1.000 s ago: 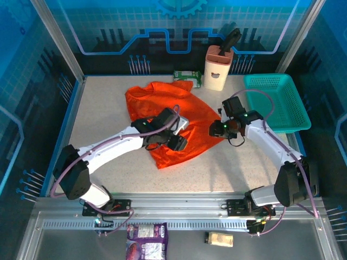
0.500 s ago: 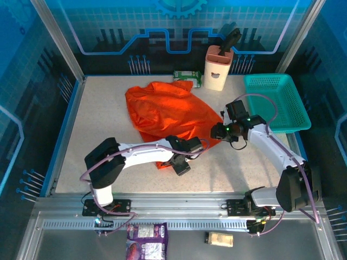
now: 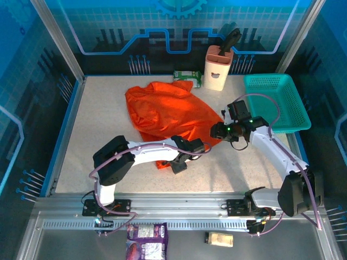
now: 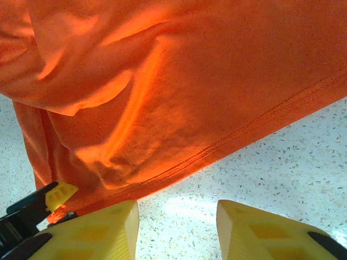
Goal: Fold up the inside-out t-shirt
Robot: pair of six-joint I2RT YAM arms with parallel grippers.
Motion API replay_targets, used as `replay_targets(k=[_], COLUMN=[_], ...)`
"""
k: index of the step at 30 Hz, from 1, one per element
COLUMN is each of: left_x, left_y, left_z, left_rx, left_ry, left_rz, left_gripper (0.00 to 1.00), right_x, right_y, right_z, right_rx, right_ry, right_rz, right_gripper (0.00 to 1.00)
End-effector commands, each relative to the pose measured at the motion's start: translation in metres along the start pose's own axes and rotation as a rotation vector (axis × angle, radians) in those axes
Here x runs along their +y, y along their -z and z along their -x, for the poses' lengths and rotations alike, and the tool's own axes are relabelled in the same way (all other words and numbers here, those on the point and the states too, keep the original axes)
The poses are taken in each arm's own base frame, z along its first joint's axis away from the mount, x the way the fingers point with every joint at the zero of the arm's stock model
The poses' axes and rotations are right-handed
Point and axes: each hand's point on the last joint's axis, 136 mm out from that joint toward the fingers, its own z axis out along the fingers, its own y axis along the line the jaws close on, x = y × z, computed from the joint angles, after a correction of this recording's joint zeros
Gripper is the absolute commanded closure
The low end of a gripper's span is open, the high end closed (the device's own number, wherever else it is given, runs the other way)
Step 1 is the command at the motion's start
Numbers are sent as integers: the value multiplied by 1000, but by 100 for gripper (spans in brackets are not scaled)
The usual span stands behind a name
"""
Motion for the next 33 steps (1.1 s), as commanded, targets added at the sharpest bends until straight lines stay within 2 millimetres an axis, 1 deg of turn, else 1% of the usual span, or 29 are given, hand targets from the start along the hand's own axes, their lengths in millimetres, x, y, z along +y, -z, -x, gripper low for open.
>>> replay_targets(k=[1,5,9,13,16,17,19,21,23,24,26,29,33], left_x=[-7,3,9,13,16,17,21,24,29,32,37,43,46], left_y=[0,1,11,30,47,53,63,74,84,89,98,108,117], left_z=[4,6,11,18,24,25,26,28,29,29,28,27,24], left_rx=[12,0,-61,-149,-218,-241,-275,-315,-349,-364,-391,-423,-449], left_ry=[-23,-13,31,90,134,149,177,198,212,221,236,253,264], left_rz=[-43,-1,-33,-110,-186,-211,-245,-272,-287,-293,-302,-313,-320], left_gripper=[47,68,84,91,98,100,100,100,100,100,100,100,100], right_x=[0,0,1,7,14,14,18,20,22,22,22,27,30], right_y=[7,8,9,5,-5,-11,-20,-28,-37,-42,-53,-65,-77], right_z=[0,-2,-5,-13,-21,-29,-35,-40,-39,-40,-39,-30,-16], right_rx=[-9,-9,-8,4,26,44,58,67,63,68,66,57,38], right_ry=[-32,-39,-54,-80,-135,-161,-213,-291,-382,-453,-556,-669,-745], right_rz=[14,18,30,74,137,156,204,243,288,302,352,430,499], right_gripper=[57,57,57,57,57,57,55,49,45,40,33,23,21])
